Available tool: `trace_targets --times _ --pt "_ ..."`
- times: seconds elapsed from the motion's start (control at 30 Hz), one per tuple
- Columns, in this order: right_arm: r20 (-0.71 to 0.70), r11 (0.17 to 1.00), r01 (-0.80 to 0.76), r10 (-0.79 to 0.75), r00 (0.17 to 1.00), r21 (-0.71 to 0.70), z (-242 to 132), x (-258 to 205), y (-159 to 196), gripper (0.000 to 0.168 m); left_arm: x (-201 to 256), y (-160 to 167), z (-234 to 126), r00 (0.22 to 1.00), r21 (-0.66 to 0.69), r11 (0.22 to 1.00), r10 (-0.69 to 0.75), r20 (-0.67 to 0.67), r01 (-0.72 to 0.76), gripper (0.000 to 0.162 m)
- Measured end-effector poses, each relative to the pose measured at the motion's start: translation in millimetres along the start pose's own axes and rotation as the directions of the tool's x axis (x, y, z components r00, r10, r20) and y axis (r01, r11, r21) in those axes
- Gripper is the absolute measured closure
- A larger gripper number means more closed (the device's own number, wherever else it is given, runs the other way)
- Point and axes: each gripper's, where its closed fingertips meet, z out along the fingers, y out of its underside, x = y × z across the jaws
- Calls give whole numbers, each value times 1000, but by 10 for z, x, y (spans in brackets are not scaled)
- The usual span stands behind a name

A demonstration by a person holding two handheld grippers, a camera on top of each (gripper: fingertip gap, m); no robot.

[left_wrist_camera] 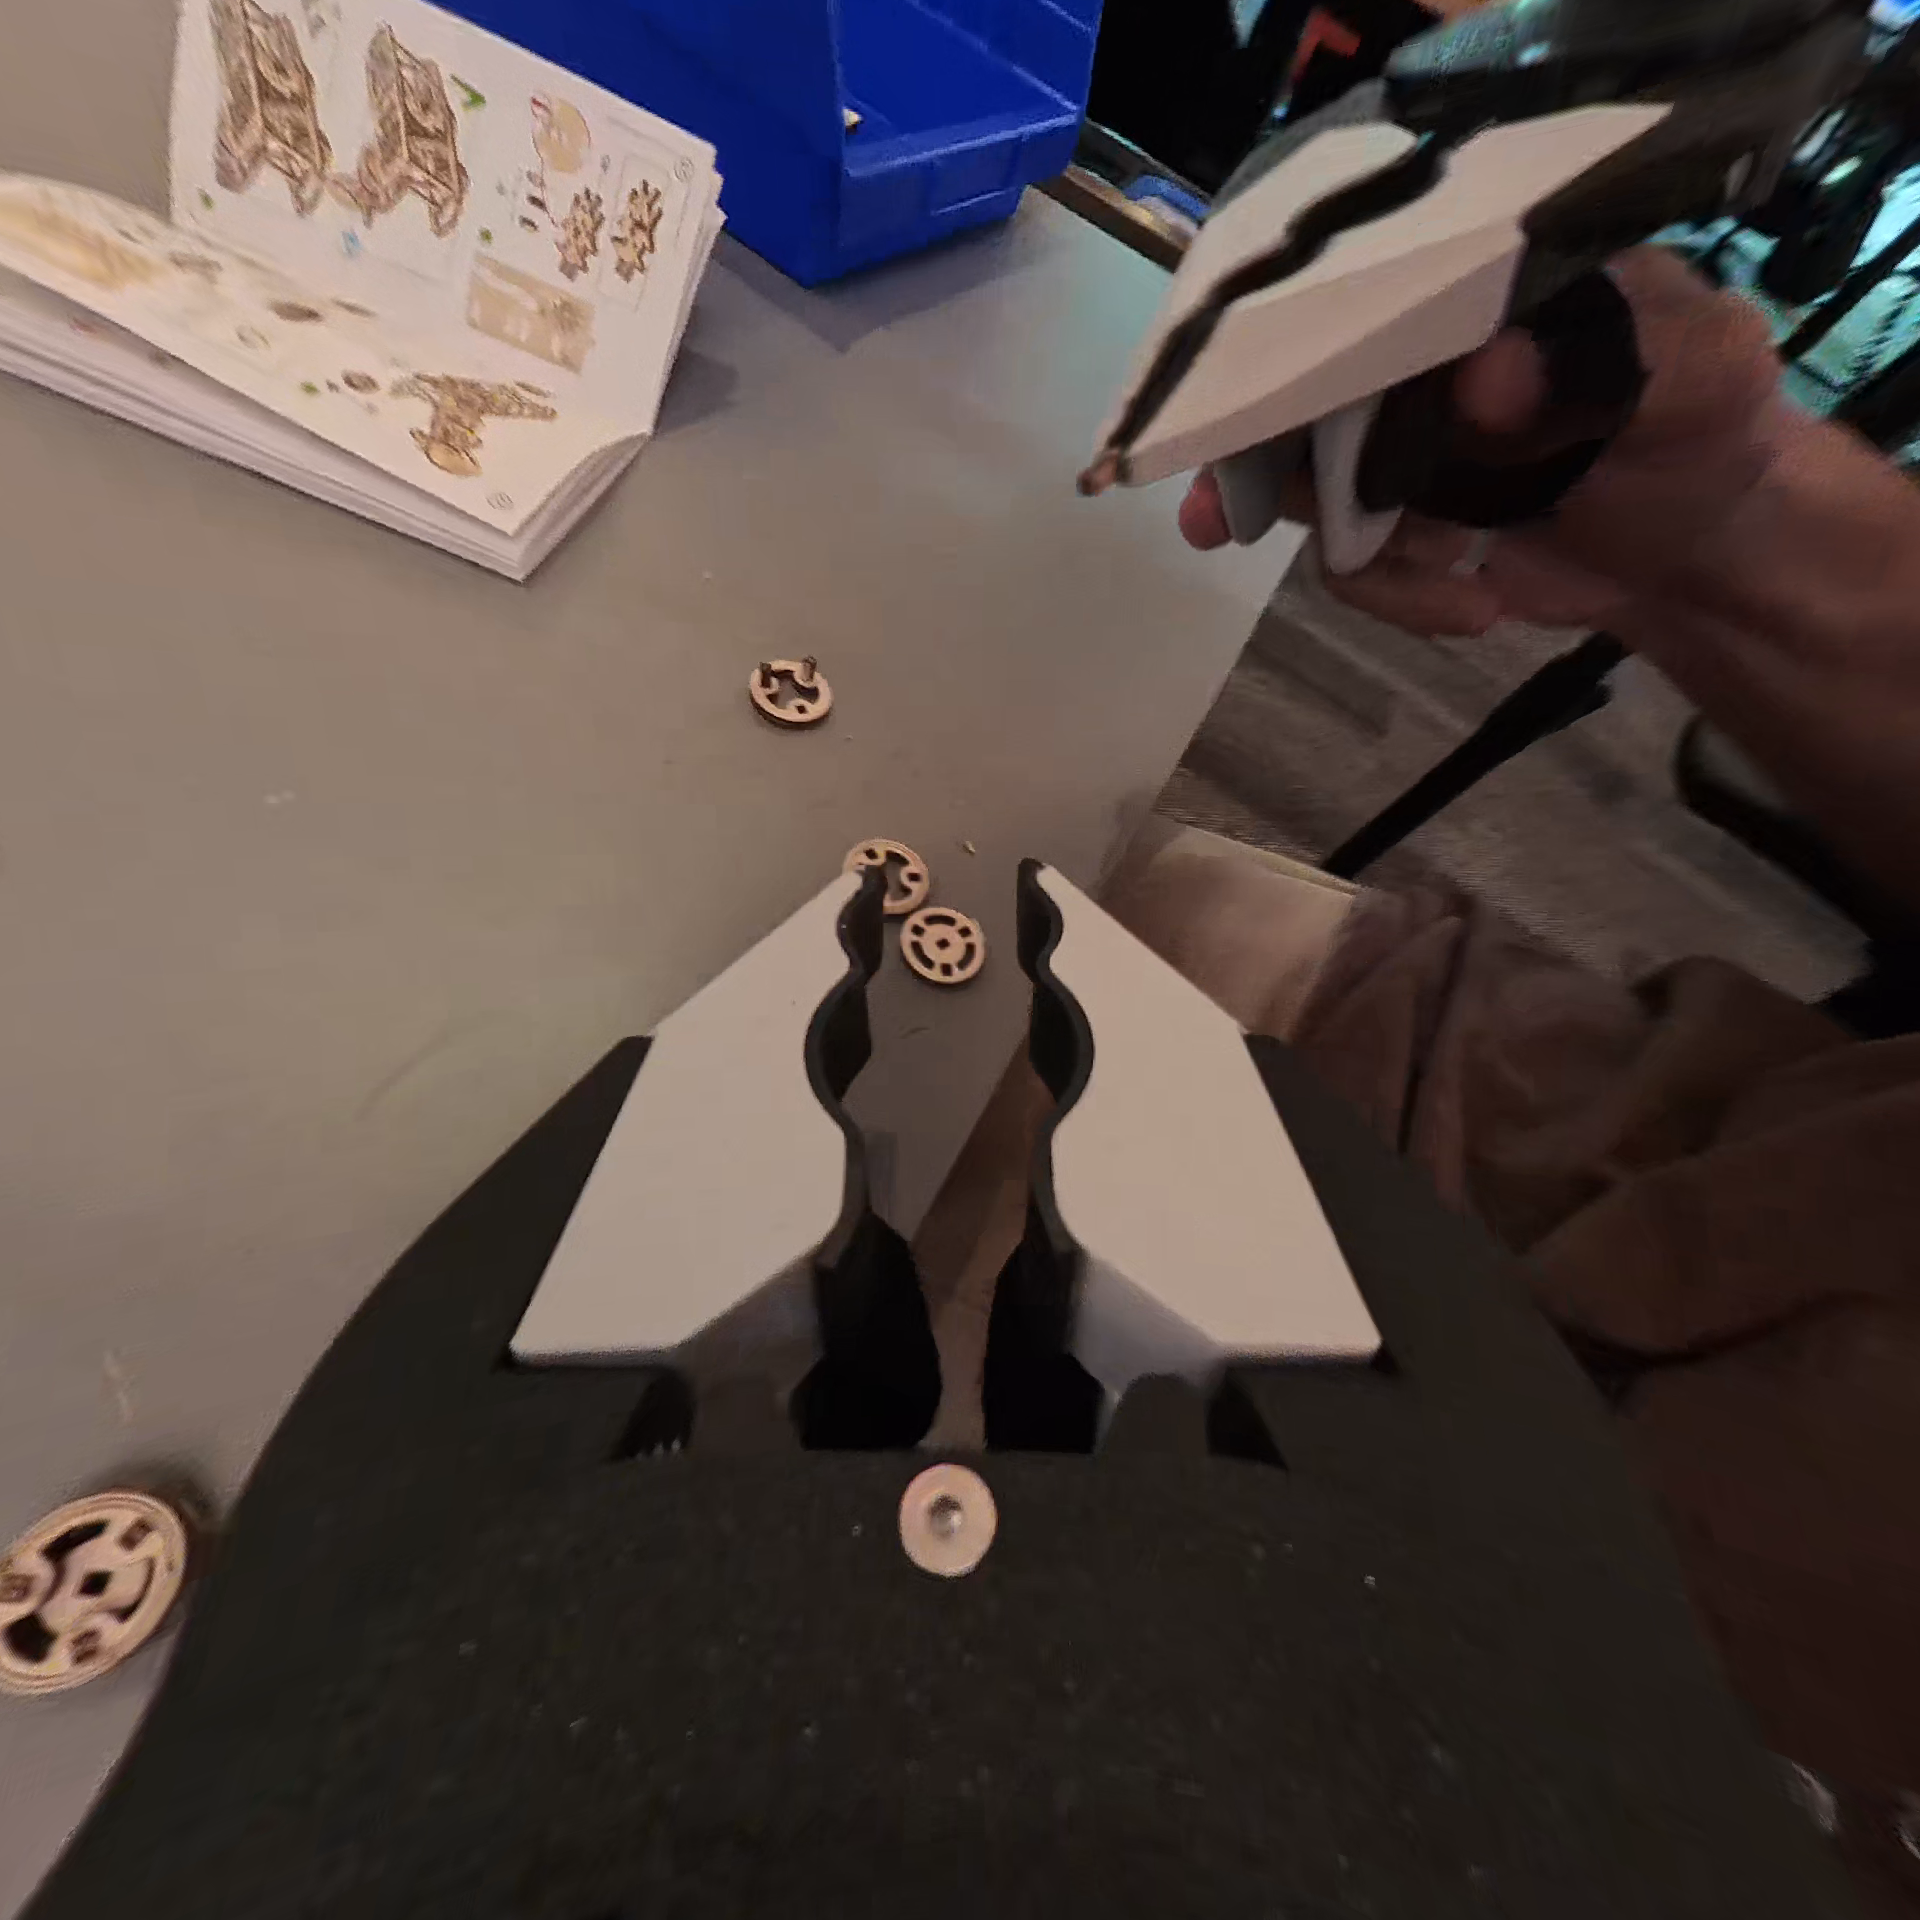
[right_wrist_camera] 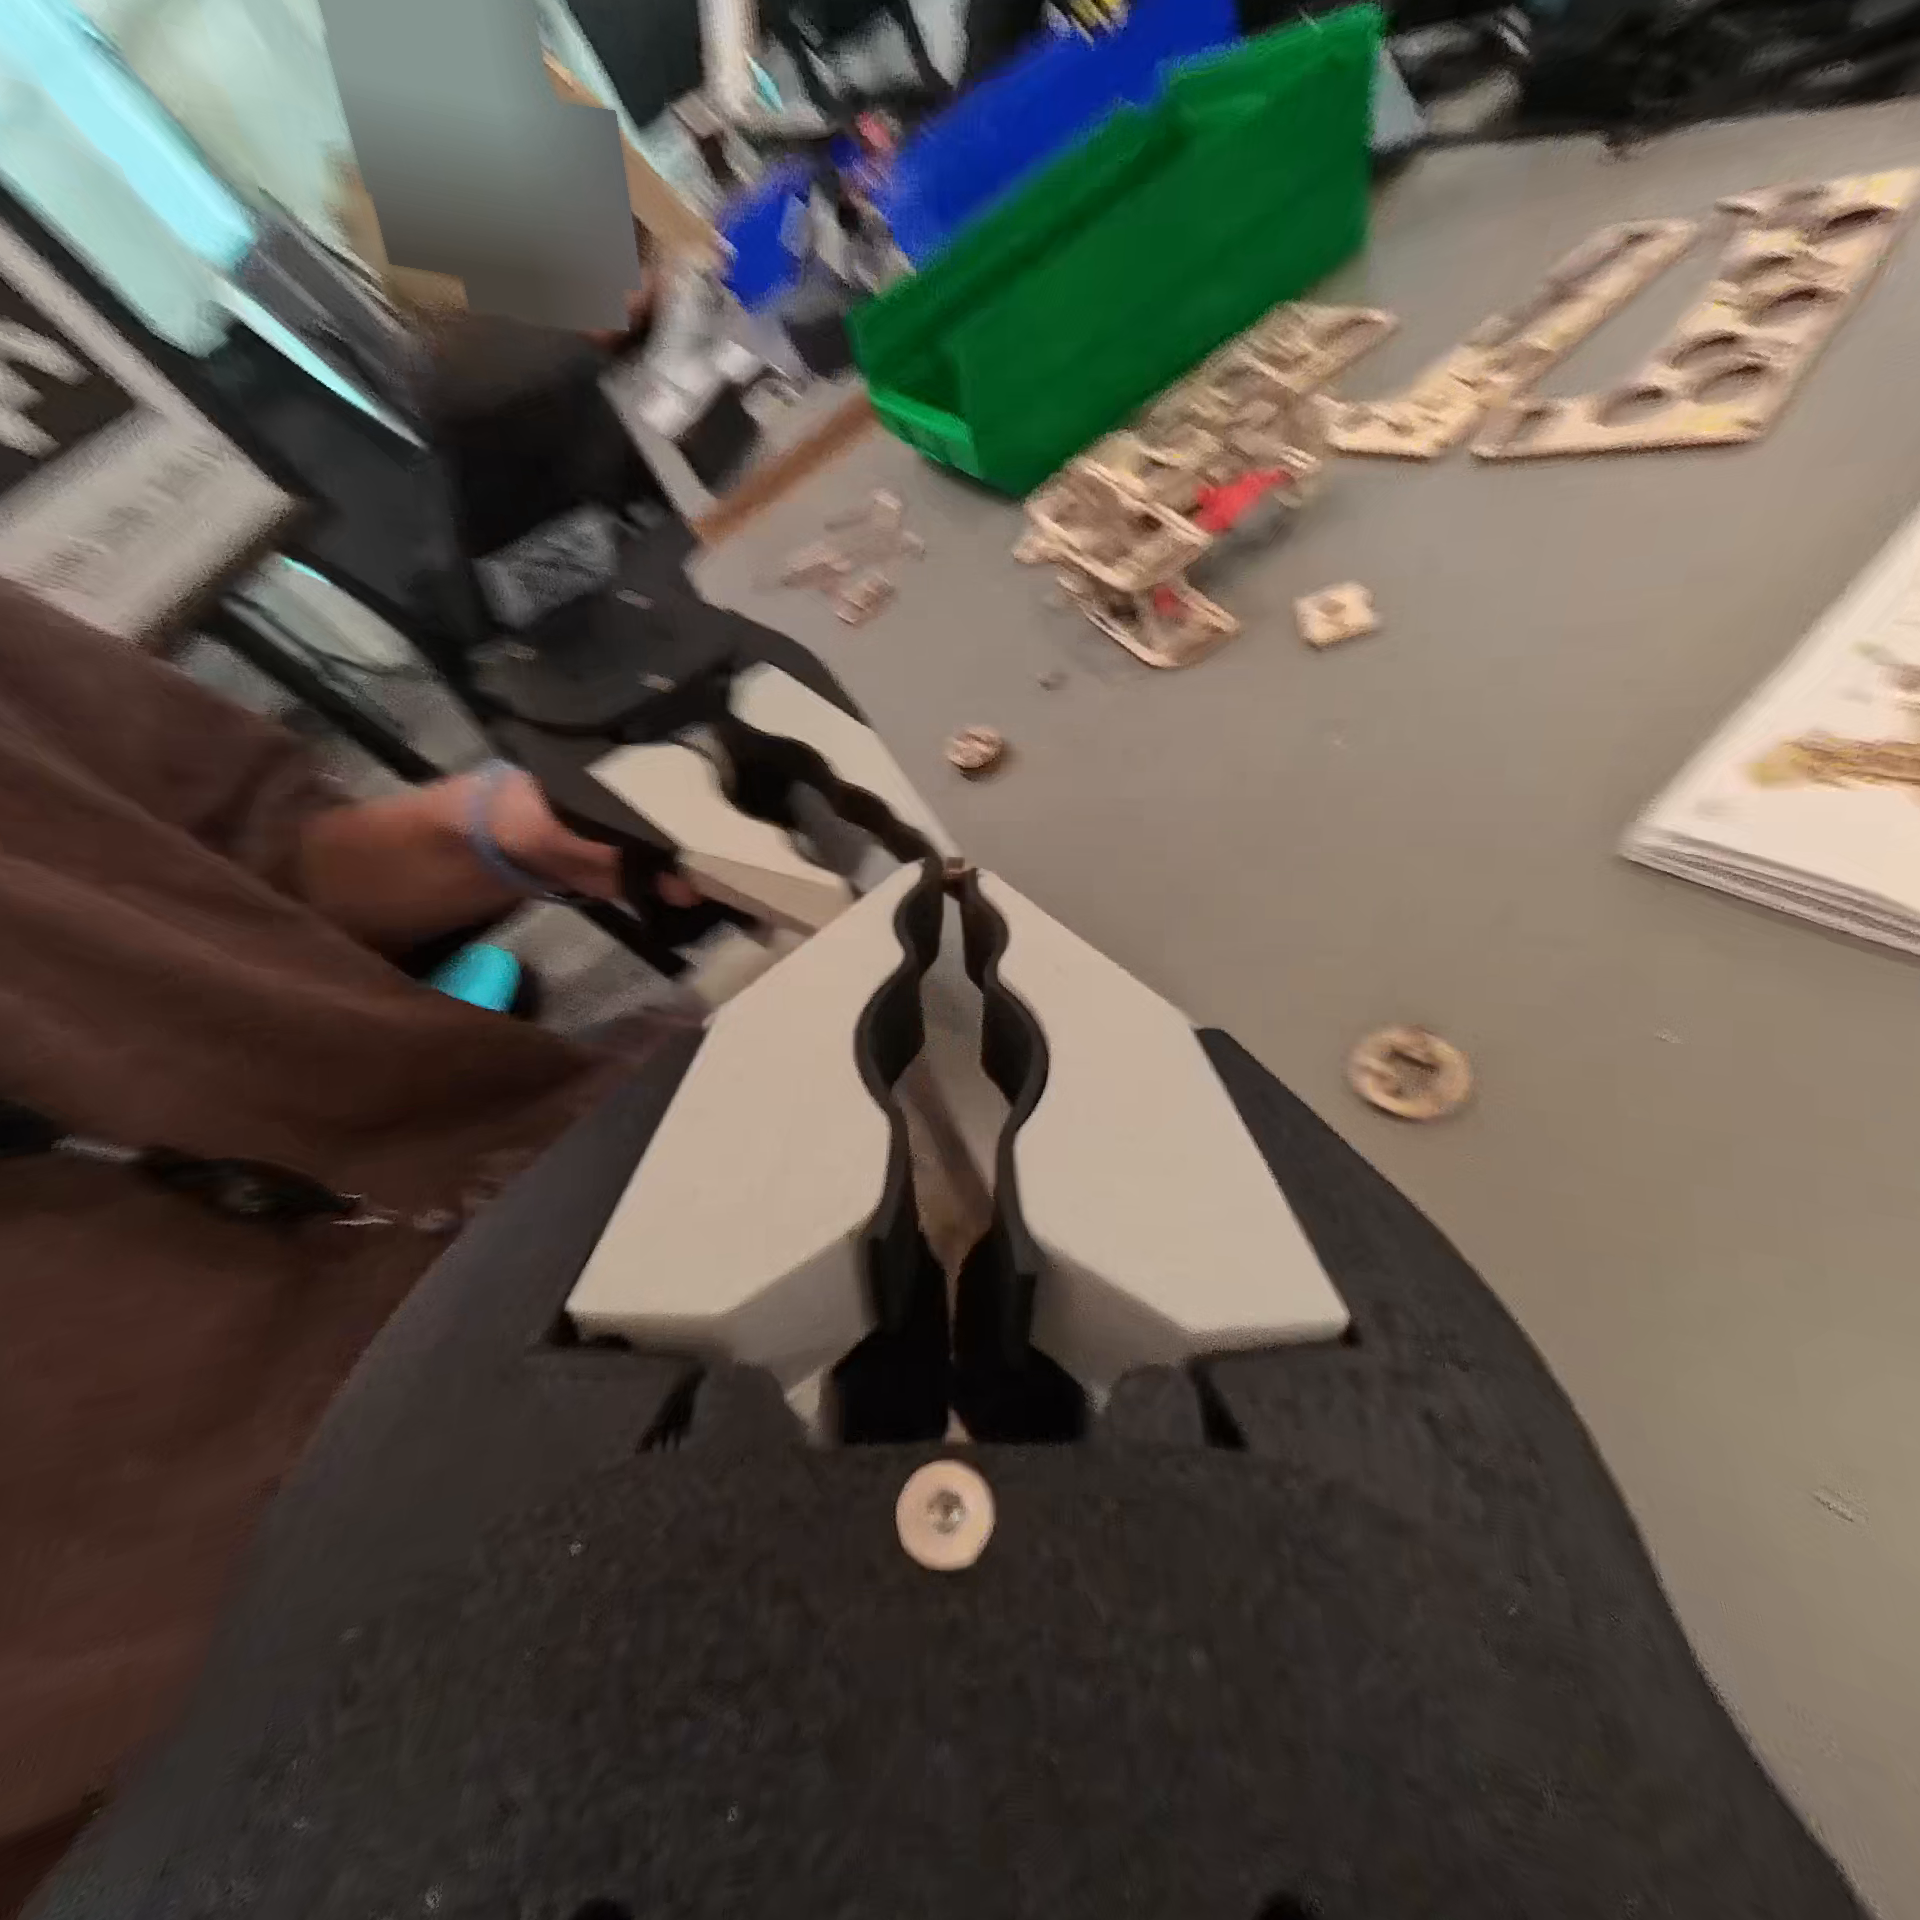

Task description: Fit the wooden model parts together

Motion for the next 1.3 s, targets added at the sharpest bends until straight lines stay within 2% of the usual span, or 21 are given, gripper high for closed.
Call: trace_targets --times 0.07,0.13,0.23,0.37,0.5,0.63,0.87,1.07,1.3 --pt "-149 988 45 -67 986 -149 -32 303 92 165 -42 -28 76 999 5 999 36 31 -36 137" --pt "-233 936 83 -170 958 -342 -56 574 220 166 -103 -34 209 998 -30 998 63 27 -62 135" --pt "-209 826 68 -221 953 -560 15 838 434 166 -300 -90 450 993 -86 990 118 28 -115 130" --pt "-160 716 98 -284 945 -691 145 1106 605 166 -529 -81 805 978 -211 955 209 -13 -207 116" --pt "-131 699 107 -278 952 -707 174 1141 660 166 -558 -14 1088 940 -271 900 332 -80 -341 114" --pt "-150 731 93 -260 954 -676 170 1141 664 166 -536 -7 1245 934 -251 901 328 -143 -355 116" --pt "-187 745 23 -197 962 -666 181 1163 680 166 -497 7 1270 900 -236 871 398 -178 -432 139" --pt "-143 682 -36 -102 984 -731 238 1163 694 166 -494 9 1272 896 -234 866 410 -173 -442 139" --pt "-90 563 -54 -37 995 -825 256 1136 739 165 -477 18 1273 886 -230 858 429 -175 -460 139"
